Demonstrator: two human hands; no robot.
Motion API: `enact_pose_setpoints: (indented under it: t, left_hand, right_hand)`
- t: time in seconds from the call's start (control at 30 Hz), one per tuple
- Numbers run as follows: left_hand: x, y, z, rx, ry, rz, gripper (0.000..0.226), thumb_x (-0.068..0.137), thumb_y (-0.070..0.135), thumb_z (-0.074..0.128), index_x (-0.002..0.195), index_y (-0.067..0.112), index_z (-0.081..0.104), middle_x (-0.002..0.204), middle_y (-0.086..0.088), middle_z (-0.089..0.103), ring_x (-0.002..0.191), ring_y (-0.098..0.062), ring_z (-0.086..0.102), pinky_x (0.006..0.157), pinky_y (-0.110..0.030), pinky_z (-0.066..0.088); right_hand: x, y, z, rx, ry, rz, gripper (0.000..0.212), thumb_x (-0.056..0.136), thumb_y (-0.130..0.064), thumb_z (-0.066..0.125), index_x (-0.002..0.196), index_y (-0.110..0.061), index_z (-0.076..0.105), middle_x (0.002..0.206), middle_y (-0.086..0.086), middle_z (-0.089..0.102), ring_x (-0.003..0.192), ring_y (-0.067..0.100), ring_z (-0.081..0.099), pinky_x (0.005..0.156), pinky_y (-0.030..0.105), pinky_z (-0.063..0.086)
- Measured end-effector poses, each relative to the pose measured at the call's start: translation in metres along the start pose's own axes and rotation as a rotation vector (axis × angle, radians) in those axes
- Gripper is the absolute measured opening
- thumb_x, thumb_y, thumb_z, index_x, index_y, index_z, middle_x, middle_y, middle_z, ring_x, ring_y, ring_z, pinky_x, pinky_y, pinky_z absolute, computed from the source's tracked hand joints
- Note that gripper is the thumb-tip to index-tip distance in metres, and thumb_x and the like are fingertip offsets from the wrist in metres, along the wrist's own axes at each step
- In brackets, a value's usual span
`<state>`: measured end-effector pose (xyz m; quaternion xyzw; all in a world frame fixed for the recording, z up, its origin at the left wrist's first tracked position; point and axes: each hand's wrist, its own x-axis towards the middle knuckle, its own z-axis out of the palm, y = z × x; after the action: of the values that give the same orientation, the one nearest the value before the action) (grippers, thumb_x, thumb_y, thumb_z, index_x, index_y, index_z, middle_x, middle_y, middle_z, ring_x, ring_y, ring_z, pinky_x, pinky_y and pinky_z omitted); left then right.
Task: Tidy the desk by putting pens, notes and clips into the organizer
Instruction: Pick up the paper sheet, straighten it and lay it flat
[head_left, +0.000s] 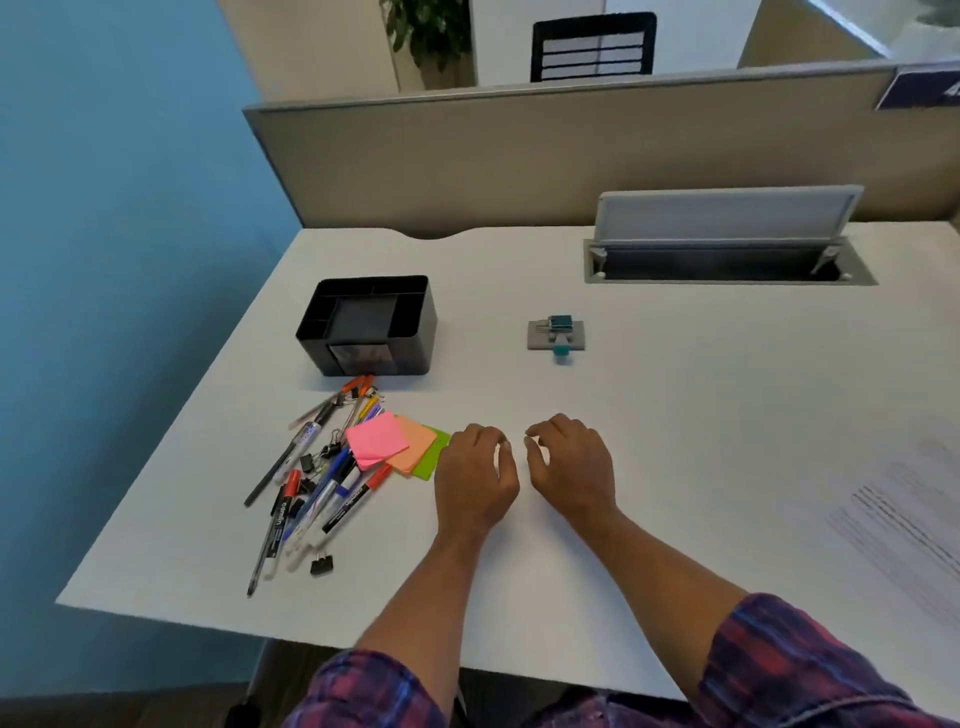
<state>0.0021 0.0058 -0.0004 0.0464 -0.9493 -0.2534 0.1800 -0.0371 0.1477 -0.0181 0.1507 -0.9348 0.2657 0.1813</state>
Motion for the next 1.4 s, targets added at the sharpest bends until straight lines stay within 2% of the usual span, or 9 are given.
enact_pose_setpoints:
  t: [0.13,0.33,0.47,0.6,0.8,1.03,1.17,1.27,1.4]
  left_hand:
    - [0.016,0.051,0.023,-0.092,-0.088,0.043,0.035,0.092,0.038,0.052,0.112,0.017,0.072,0.115,-0.002,0.073,0.107,-0.022,0.066,0.092,-0.034,0.051]
    - [0.033,0.124,0.059,-0.13,-0.363,0.141,0.046,0.099,0.044,0.05,0.139,0.021,0.057,0.143,0.002,0.058,0.133,-0.02,0.05,0.111,-0.034,0.037]
    - [0.029,0.173,0.089,-0.156,-0.536,0.172,0.054,0.098,0.047,0.053,0.145,0.021,0.049,0.15,0.002,0.049,0.136,-0.021,0.047,0.114,-0.038,0.035]
    - [0.017,0.224,0.113,-0.172,-0.663,0.123,0.058,0.094,0.044,0.057,0.144,0.017,0.047,0.15,-0.001,0.045,0.133,-0.024,0.049,0.109,-0.039,0.039]
    - [-0.006,0.287,0.144,-0.004,-0.769,0.133,0.06,0.085,0.053,0.062,0.131,0.015,0.053,0.129,-0.006,0.051,0.122,-0.029,0.052,0.098,-0.045,0.046]
    - [-0.043,0.325,0.164,0.162,-0.739,0.252,0.072,0.079,0.069,0.061,0.125,0.014,0.052,0.128,-0.003,0.045,0.117,-0.026,0.045,0.087,-0.044,0.041]
    - [-0.054,0.329,0.169,0.233,-0.717,0.318,0.09,0.069,0.079,0.064,0.126,0.012,0.048,0.125,-0.004,0.045,0.115,-0.026,0.045,0.086,-0.045,0.042]
    - [-0.053,0.334,0.171,0.23,-0.739,0.293,0.094,0.068,0.077,0.069,0.13,0.011,0.045,0.127,-0.005,0.045,0.117,-0.026,0.045,0.087,-0.045,0.042]
    - [-0.05,0.34,0.17,0.209,-0.775,0.219,0.095,0.066,0.068,0.078,0.133,0.009,0.043,0.131,-0.007,0.043,0.121,-0.026,0.044,0.09,-0.045,0.044]
  right_hand:
    - [-0.01,0.047,-0.034,-0.074,0.058,0.195,0.029,0.087,-0.021,0.071,0.114,-0.01,0.071,0.11,0.008,0.073,0.095,0.027,0.071,0.081,0.038,0.058]
    - [-0.024,0.115,-0.091,-0.236,0.15,0.452,0.045,0.085,-0.027,0.073,0.125,-0.007,0.066,0.124,0.012,0.068,0.112,0.029,0.066,0.091,0.042,0.053]
    - [-0.042,0.15,-0.13,-0.328,0.137,0.747,0.055,0.089,-0.035,0.067,0.136,-0.009,0.056,0.14,0.011,0.058,0.13,0.027,0.054,0.105,0.043,0.042]
    - [-0.061,0.178,-0.162,-0.46,0.052,1.0,0.07,0.087,-0.045,0.063,0.146,-0.015,0.041,0.154,0.011,0.04,0.14,0.027,0.04,0.108,0.046,0.034]
    - [-0.076,0.208,-0.194,-0.463,0.125,1.256,0.075,0.086,-0.049,0.062,0.146,-0.013,0.038,0.155,0.013,0.035,0.14,0.029,0.037,0.105,0.048,0.036]
    - [-0.091,0.232,-0.22,-0.44,0.153,1.446,0.07,0.076,-0.041,0.067,0.134,-0.011,0.042,0.14,0.013,0.042,0.128,0.03,0.04,0.097,0.047,0.037]
    - [-0.102,0.242,-0.224,-0.455,0.188,1.536,0.084,0.082,-0.061,0.061,0.143,-0.01,0.035,0.15,0.016,0.034,0.137,0.031,0.033,0.101,0.052,0.036]
    - [-0.11,0.249,-0.226,-0.415,0.214,1.635,0.087,0.088,-0.064,0.052,0.151,-0.008,0.027,0.158,0.018,0.025,0.142,0.034,0.029,0.104,0.056,0.034]
    - [-0.117,0.254,-0.226,-0.399,0.195,1.738,0.087,0.077,-0.058,0.064,0.14,-0.006,0.036,0.139,0.02,0.044,0.121,0.034,0.046,0.094,0.05,0.042]
